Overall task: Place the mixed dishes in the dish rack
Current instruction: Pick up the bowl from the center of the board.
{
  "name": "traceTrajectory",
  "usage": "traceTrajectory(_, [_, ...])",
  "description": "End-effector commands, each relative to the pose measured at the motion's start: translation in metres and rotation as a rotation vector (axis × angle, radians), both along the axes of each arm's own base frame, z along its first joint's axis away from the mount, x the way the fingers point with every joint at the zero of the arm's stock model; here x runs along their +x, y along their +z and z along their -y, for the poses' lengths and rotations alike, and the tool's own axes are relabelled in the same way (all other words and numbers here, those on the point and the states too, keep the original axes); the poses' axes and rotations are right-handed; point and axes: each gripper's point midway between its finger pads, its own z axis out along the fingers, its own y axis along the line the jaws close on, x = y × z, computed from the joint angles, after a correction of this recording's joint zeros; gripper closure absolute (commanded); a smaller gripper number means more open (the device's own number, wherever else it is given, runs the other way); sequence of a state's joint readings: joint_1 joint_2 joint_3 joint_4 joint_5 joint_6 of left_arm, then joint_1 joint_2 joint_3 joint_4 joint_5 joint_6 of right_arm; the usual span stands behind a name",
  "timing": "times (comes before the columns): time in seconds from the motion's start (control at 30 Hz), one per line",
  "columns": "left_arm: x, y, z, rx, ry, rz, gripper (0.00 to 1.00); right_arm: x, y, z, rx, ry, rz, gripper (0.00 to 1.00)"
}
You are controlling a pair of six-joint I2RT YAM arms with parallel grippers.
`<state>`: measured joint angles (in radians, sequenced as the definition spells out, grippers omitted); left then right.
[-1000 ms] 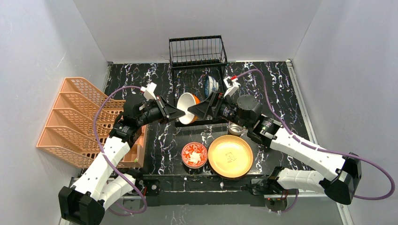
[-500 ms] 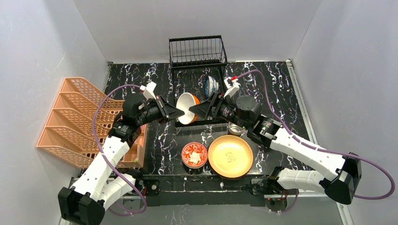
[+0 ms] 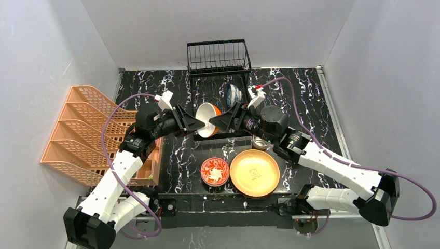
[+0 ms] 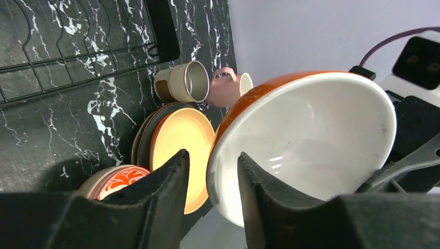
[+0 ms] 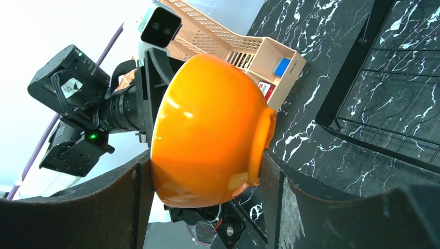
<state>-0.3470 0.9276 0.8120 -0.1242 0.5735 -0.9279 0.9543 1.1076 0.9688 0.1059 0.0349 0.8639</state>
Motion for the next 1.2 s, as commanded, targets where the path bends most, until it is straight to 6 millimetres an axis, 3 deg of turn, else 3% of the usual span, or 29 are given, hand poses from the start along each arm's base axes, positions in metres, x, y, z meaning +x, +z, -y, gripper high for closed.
traceTrajectory(0.0, [0.000,0.013,-0.004,0.027,0.009,0.038,0.54,0.001,0.047,0.006,0.094,-0.032,0.078,0.99])
traceTrajectory(0.17, [0.003,0.016,-0.016,0.118,0.045,0.069,0.33,0.006,0.044,0.010,0.071,-0.061,0.080,0.99])
traceTrajectory(0.33, [0.006,0.016,-0.037,0.264,0.103,0.103,0.19,0.016,0.040,0.015,0.011,-0.115,0.106,0.99])
traceTrajectory(0.53, [0.008,0.017,-0.061,0.395,0.174,0.138,0.02,0.036,0.020,0.014,-0.120,-0.174,0.143,0.99])
traceTrajectory(0.93, [0.005,-0.010,-0.114,0.618,0.349,0.140,0.02,0.093,-0.047,0.005,-0.501,-0.293,0.210,0.99])
traceTrajectory(1.17, [0.005,-0.024,-0.128,0.667,0.409,0.123,0.02,0.113,-0.071,0.000,-0.596,-0.333,0.250,0.99])
